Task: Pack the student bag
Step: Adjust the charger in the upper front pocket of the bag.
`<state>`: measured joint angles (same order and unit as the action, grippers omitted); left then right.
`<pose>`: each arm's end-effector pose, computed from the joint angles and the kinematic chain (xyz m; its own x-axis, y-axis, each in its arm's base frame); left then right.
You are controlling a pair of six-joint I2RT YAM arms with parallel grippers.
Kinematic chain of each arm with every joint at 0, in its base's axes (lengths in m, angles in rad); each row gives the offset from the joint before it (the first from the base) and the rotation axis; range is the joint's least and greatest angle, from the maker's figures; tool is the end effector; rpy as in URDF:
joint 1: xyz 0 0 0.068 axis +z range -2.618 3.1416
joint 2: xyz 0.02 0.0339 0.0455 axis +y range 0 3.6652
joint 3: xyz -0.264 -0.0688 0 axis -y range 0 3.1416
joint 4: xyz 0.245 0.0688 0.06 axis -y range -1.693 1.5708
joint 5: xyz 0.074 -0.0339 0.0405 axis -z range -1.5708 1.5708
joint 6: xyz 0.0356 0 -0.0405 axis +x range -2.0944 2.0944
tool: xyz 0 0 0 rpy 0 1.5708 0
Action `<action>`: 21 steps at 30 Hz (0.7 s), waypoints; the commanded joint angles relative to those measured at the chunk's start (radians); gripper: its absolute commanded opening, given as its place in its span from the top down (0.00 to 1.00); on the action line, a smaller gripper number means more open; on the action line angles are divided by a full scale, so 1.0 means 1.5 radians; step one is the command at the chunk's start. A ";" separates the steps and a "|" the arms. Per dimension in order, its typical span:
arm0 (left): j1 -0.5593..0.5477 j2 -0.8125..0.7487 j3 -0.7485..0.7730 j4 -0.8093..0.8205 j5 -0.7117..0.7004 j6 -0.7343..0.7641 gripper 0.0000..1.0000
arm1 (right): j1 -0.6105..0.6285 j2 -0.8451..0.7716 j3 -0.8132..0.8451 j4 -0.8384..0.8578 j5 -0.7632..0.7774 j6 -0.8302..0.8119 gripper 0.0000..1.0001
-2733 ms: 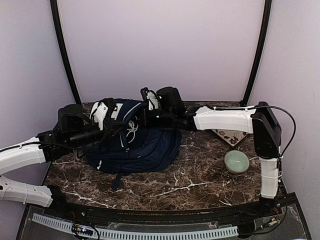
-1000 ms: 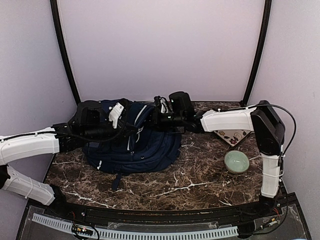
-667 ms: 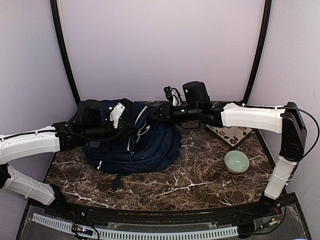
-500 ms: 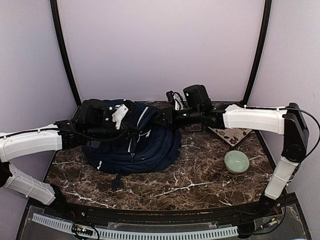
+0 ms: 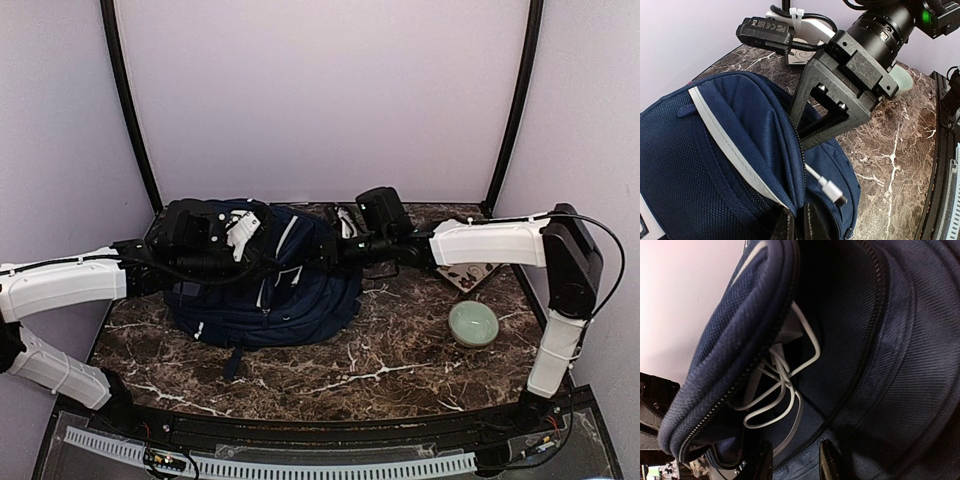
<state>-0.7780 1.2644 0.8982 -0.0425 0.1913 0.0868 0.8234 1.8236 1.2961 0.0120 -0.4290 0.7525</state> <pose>0.2022 -0.2088 0.2902 -0.2115 0.3279 -0.9207 0.8348 0.5505 0.0043 0.2750 0.3185 0.2452 -0.8686 -0.0229 -0.4950 -0.4374 0.5046 0.7443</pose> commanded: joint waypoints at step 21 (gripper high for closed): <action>-0.006 -0.028 0.003 0.039 0.093 -0.003 1.00 | 0.051 0.143 0.053 0.242 -0.064 0.157 0.95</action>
<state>-0.7757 1.2640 0.8982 -0.0467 0.2054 0.0845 0.8742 1.9678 1.3083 0.2855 -0.5091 0.9390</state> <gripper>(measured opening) 0.065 0.053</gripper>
